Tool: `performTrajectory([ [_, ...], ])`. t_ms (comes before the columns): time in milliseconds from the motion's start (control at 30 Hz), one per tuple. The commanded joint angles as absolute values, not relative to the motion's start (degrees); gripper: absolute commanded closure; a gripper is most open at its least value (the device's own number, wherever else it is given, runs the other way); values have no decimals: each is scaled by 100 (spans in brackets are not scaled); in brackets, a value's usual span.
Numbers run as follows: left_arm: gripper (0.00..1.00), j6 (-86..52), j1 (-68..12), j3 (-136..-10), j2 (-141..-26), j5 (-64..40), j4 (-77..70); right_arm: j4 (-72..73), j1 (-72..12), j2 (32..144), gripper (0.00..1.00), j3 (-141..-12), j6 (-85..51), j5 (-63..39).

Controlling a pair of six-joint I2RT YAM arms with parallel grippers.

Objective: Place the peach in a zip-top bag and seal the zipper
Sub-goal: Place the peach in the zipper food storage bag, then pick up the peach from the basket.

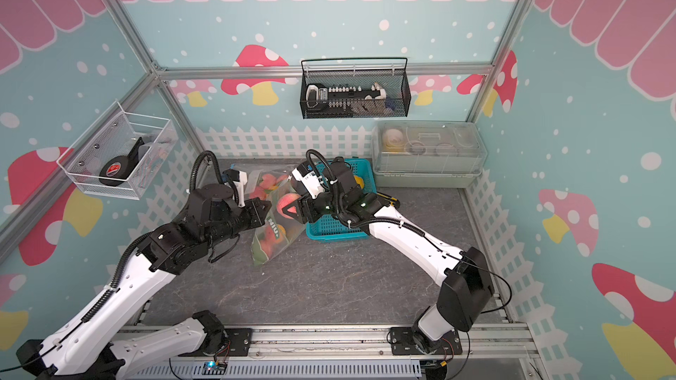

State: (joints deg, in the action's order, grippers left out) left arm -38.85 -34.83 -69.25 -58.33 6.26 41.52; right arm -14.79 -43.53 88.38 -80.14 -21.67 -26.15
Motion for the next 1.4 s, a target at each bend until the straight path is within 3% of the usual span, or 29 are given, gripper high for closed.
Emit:
performTrajectory([
  [0,100,-3988,-3435,-6919,-5722,546,3961,-1824,-4434,8902,32,-8225,-1915,-2270],
  [367,100,-3988,-3402,-6839,-5737,536,3940,-1590,-4456,8754,18,-8168,-1901,-2416],
  [533,100,-3981,-3394,-6805,-5751,532,3945,-1065,-4455,8394,17,-7865,-1890,-2251],
  [867,100,-3981,-3377,-6759,-5692,519,3946,-1451,-4384,7813,17,-7426,-1706,758],
  [1033,100,-3981,-3378,-6715,-5658,523,3939,-1768,-4115,7977,17,-7455,-1410,1578],
  [1367,100,-4016,-3379,-6649,-5646,487,3944,-1796,-3167,8949,18,-7638,-1159,958],
])
